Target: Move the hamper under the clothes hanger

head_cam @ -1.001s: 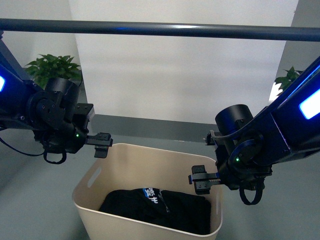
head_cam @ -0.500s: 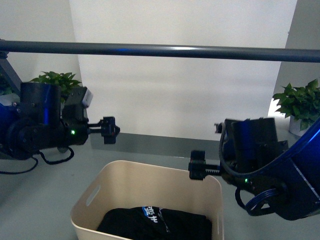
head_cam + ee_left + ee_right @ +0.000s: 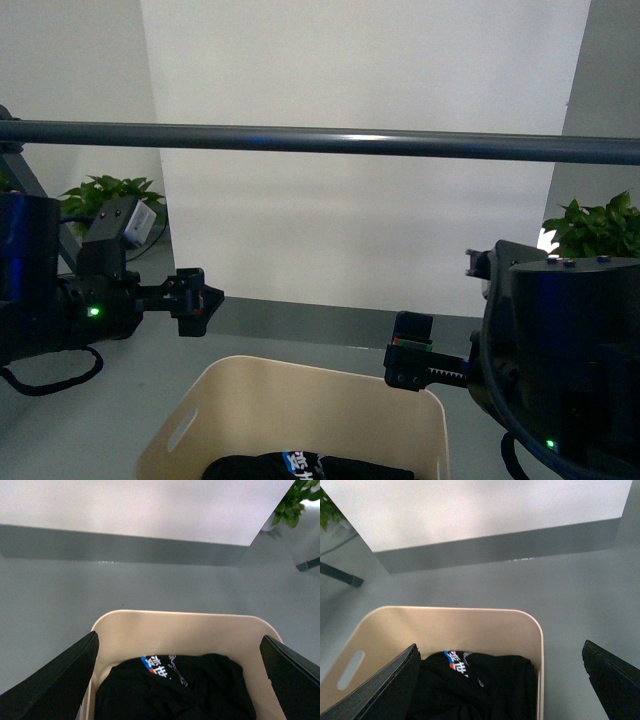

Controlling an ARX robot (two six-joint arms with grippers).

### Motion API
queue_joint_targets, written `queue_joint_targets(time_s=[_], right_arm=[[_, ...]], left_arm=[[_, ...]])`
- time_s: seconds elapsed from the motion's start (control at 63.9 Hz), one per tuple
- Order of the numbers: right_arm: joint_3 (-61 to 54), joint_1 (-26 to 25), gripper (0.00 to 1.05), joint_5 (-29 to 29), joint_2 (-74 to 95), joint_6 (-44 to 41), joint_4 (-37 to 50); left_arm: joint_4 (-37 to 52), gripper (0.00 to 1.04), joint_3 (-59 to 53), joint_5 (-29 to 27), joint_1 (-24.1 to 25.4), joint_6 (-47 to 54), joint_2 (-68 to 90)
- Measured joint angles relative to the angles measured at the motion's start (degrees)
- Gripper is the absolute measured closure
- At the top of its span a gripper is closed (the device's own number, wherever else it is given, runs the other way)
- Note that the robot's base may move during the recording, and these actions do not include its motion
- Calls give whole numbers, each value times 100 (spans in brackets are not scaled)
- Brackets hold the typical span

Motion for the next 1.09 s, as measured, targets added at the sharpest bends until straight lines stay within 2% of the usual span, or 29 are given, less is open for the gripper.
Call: queue_joint_targets(time_s=[0.172, 0.219, 0.282, 0.344, 0.532, 0.626, 0.766, 0.813, 1.095], right_arm=[[-411, 133, 8, 216, -503, -35, 271], [-511, 186, 8, 391, -699, -127, 313], [-758, 199, 16, 614, -887, -619, 922], [-1305, 79, 30, 476, -1436, -1246, 1451], [-2168, -313, 55, 175, -2354, -1683, 1604], [-2802, -603, 76, -92, -2865, -1781, 1563], [-3241, -826, 97, -343, -3469, -1823, 1434], [-3366, -896, 103, -420, -3654, -1834, 1373], [-3965, -1255, 103, -754, -4795, -1845, 811]], left_arm=[[431, 7, -503, -66, 87, -131, -570], [568, 8, -682, -345, 105, -68, -765], [1403, 20, -1198, -1416, 105, 107, -1027], [1884, 33, -1853, -1899, 114, 210, -1414], [2162, 60, -2935, -1978, 149, 269, -2214], [2223, 79, -3558, -1963, 133, 286, -2695], [2238, 102, -4148, -1974, 133, 286, -3287], [2236, 102, -4269, -1976, 133, 289, -3421], [1921, 101, -5073, -1974, 133, 302, -4527]])
